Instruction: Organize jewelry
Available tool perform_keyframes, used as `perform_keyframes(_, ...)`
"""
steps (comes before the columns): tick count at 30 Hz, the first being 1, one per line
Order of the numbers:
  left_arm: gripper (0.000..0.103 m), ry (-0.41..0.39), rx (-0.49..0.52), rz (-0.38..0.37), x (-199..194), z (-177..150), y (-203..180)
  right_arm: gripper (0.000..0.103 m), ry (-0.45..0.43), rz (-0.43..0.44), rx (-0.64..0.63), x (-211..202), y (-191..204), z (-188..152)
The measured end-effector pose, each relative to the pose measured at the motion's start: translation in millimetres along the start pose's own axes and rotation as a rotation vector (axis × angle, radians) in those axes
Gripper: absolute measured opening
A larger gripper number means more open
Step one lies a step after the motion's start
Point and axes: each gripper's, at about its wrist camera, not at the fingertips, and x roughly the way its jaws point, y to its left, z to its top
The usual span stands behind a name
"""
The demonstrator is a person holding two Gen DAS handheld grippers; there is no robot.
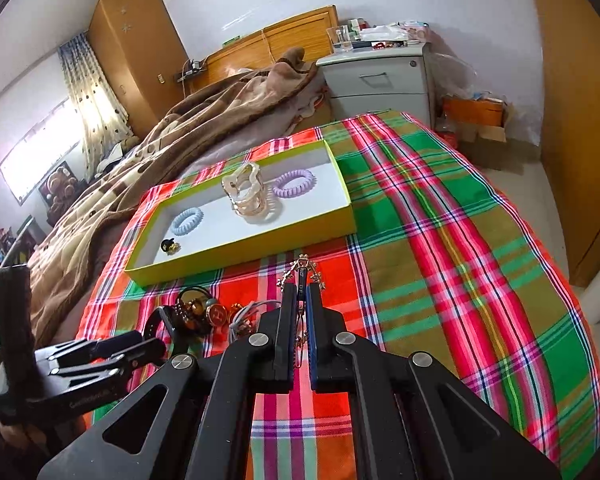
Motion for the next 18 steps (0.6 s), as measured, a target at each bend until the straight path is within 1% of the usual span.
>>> perform_keyframes(4,0.047,0.025,-0.004,0.080,8.8,6.5,5.4,0.004,-0.003,0.006,0.007,-1.2,-4.5,0.0)
perform_keyframes(9,0.047,0.018,0.058,0.162,17.6,12.4,3.2,0.004,-0.005,0.011,0.019,-0.6,-8.6,-0.1)
perform_keyframes(13,0.047,0.006,0.066,0.150,21.2,16.5,4.4,0.004,-0.002,0.015,0.020,0.2,-9.0,0.0)
perform_keyframes(14,0.045,0.003,0.072,0.144,21.0,16.3,5.2,0.004,-0.001,0.017,0.021,0.4,-9.2,0.1)
perform_keyframes(15,0.039,-0.003,0.080,0.136,20.9,16.1,5.1,0.004,-0.001,0.017,0.020,1.0,-9.1,0.4)
perform_keyframes(16,0.035,-0.008,0.082,0.131,20.0,15.5,5.2,0.004,0.000,0.016,0.020,2.0,-9.7,1.1)
perform_keyframes(18,0.023,-0.007,0.079,0.123,18.5,15.6,7.0,0.004,0.002,0.017,0.023,3.7,-10.1,1.2)
